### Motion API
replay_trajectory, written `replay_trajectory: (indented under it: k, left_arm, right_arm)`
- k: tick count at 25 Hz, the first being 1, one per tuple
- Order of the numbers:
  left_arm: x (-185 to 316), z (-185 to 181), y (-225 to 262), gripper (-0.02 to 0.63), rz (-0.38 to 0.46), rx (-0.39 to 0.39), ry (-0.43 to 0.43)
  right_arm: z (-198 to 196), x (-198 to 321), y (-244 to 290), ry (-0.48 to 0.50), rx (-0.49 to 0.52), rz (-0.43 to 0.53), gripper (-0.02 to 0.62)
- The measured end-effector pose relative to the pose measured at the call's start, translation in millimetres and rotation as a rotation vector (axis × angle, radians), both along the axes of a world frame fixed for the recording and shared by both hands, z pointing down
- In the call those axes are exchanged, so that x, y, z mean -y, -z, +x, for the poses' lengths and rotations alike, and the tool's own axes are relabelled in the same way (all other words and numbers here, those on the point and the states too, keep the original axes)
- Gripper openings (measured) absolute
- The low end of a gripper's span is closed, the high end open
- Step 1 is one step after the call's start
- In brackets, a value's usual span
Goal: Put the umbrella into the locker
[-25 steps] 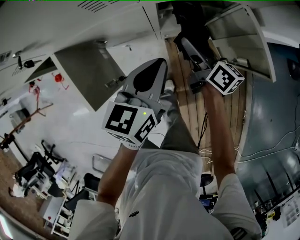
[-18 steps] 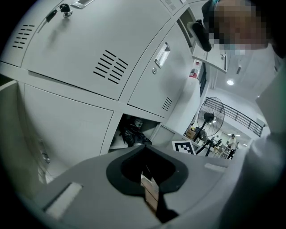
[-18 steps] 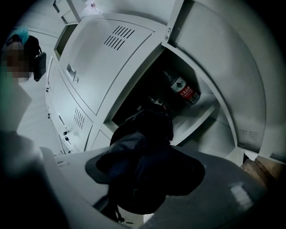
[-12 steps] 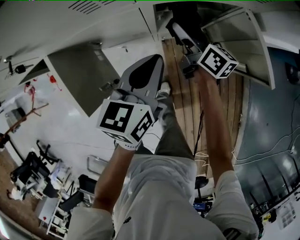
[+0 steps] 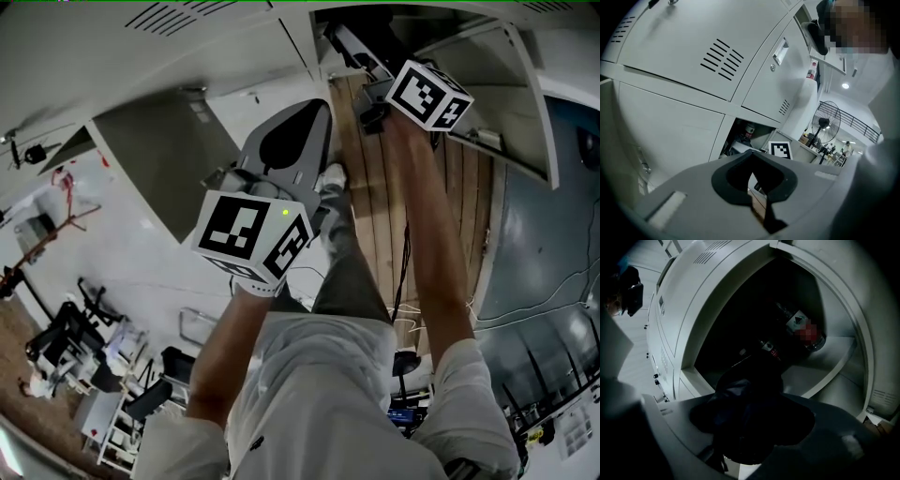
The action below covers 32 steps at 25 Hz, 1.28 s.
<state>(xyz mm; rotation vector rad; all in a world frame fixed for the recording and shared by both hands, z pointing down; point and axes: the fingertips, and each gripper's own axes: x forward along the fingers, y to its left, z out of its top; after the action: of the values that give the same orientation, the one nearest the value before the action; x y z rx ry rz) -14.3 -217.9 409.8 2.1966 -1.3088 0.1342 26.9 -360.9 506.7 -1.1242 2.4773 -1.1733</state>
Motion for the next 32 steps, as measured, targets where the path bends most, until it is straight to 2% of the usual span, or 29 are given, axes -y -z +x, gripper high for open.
replay_trajectory:
  k: [9, 20, 28, 32]
  left_arm:
    - [8, 2, -7, 0.018, -0.01, 0.003, -0.009]
    - [8, 4, -14, 0.018, -0.025, -0.001, 0.001]
    - [11, 6, -13, 0.018, -0.024, -0.004, 0.011]
    - [13, 8, -14, 0.018, -0.026, -0.004, 0.009]
  right_arm:
    - [0, 29, -13, -0.008, -0.049, -0.008, 0.281]
    - [8, 54, -33, -0.037, -0.101, -0.075, 0.281]
    - [9, 66, -32, -0.039, -0.147, -0.074, 0.281]
    - [10, 68, -36, -0.039, -0.202, -0.055, 0.282]
